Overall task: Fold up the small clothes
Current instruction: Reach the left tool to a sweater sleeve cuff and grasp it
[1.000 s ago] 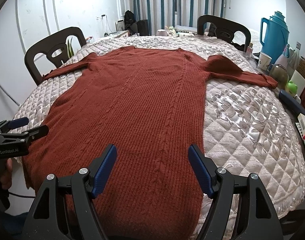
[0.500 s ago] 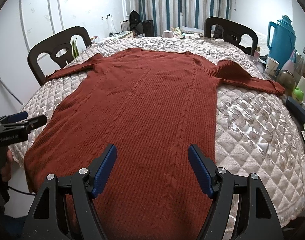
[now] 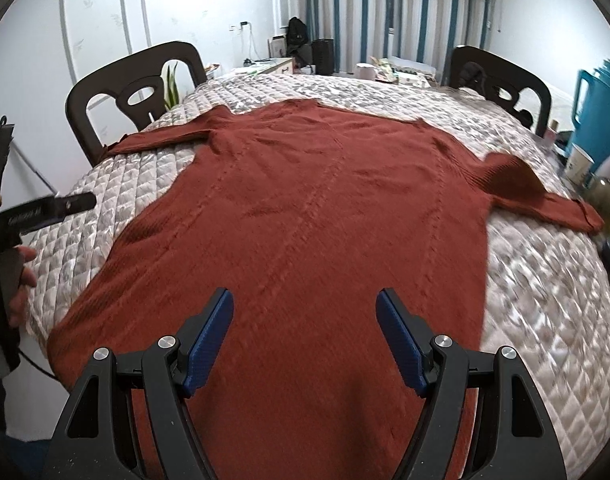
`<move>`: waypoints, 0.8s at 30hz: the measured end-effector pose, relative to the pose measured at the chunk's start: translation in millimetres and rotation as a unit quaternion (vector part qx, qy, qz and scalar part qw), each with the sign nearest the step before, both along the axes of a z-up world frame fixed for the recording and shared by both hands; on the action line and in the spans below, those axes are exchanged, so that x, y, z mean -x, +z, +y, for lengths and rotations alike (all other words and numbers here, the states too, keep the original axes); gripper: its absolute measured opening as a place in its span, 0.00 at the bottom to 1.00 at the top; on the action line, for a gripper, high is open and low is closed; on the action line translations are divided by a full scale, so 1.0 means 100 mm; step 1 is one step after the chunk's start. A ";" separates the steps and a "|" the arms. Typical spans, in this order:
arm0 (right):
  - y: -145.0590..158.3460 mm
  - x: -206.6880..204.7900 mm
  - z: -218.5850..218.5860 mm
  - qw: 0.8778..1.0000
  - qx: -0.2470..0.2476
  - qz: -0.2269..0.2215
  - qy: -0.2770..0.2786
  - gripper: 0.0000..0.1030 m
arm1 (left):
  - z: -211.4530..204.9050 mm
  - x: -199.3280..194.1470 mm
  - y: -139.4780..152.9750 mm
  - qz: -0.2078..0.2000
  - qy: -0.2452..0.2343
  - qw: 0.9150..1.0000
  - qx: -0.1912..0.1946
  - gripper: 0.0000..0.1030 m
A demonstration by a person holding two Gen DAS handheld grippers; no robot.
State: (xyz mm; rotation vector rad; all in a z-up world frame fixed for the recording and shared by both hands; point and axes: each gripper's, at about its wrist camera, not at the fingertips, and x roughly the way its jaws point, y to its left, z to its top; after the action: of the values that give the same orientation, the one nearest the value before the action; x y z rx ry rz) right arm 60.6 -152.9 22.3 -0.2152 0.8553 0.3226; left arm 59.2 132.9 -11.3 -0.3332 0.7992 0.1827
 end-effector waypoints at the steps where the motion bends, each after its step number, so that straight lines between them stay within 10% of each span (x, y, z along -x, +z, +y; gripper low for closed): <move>1: 0.01 -0.03 0.03 1.000 0.000 -0.001 0.002 0.72 | 0.06 -0.03 0.00 -0.005 0.007 1.000 0.001 1.00; 16: 0.08 -0.37 0.34 1.000 -0.003 -0.010 0.018 0.72 | 0.98 -0.70 -0.16 -0.032 0.070 0.987 0.138 0.94; 24: 0.03 -0.46 0.35 1.000 -0.001 0.001 0.010 0.72 | 1.06 -1.00 -0.20 -0.038 0.117 0.987 0.099 0.85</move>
State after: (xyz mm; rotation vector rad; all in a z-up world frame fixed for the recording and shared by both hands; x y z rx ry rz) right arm 107.1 -117.9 25.0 -0.2218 0.8550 0.3416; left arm 159.4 238.8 -30.9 -0.6193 0.7032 0.3091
